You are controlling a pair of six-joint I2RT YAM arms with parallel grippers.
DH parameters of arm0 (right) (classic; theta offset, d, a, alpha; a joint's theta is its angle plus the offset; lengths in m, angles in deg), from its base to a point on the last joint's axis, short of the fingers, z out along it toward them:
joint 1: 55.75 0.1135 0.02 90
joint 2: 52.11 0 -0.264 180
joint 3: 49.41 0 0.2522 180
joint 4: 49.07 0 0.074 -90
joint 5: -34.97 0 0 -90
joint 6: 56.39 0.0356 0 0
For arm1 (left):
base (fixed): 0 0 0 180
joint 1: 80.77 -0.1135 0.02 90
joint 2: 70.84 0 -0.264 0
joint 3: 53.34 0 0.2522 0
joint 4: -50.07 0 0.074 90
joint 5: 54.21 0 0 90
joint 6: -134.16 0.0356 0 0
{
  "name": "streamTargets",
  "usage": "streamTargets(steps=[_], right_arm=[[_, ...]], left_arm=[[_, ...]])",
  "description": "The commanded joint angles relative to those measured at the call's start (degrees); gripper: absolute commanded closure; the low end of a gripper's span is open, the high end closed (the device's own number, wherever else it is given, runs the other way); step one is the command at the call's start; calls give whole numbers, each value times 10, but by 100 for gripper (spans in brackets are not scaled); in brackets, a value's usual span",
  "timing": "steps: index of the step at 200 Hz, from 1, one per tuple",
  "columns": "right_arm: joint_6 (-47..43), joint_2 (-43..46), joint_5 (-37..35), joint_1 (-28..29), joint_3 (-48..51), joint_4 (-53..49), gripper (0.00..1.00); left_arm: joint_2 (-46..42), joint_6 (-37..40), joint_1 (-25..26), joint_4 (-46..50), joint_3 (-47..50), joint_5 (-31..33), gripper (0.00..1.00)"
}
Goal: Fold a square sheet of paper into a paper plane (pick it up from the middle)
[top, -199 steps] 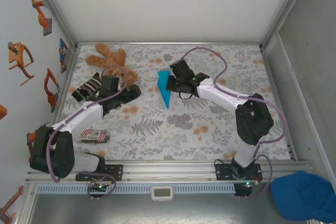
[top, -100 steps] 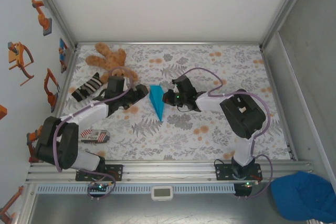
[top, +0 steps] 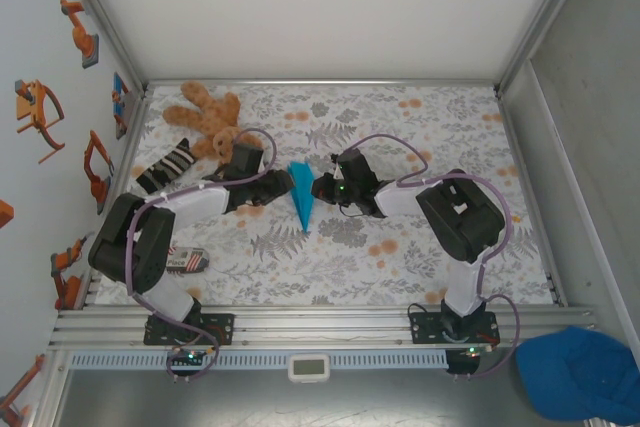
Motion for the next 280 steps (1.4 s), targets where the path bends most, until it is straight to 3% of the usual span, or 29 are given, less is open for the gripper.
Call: streamTargets(steps=[1, 32, 63, 102, 123, 160, 237, 280], right_arm=[[3, 14, -5, -3, 4, 14, 100], [2, 14, -4, -4, 3, 12, 100], [2, 12, 0, -4, 2, 11, 100], [2, 7, 3, -4, 0, 10, 100], [1, 8, 3, -8, -1, 6, 100], [-31, 9, 8, -18, -17, -35, 90], [-42, -10, 19, -20, -33, -44, 86], [-42, 6, 4, -25, -20, -42, 98]], left_arm=[[14, 2, 1, 8, -14, 5, 65], [30, 3, 2, -3, -18, -12, 68], [51, 12, 2, 11, -36, -14, 79], [73, 27, 2, 19, -58, -27, 80], [81, 32, 0, 23, -66, -28, 88], [86, 42, -2, 32, -71, -30, 100], [87, 45, -5, 29, -69, -42, 100], [72, 45, -15, 15, -60, -56, 100]])
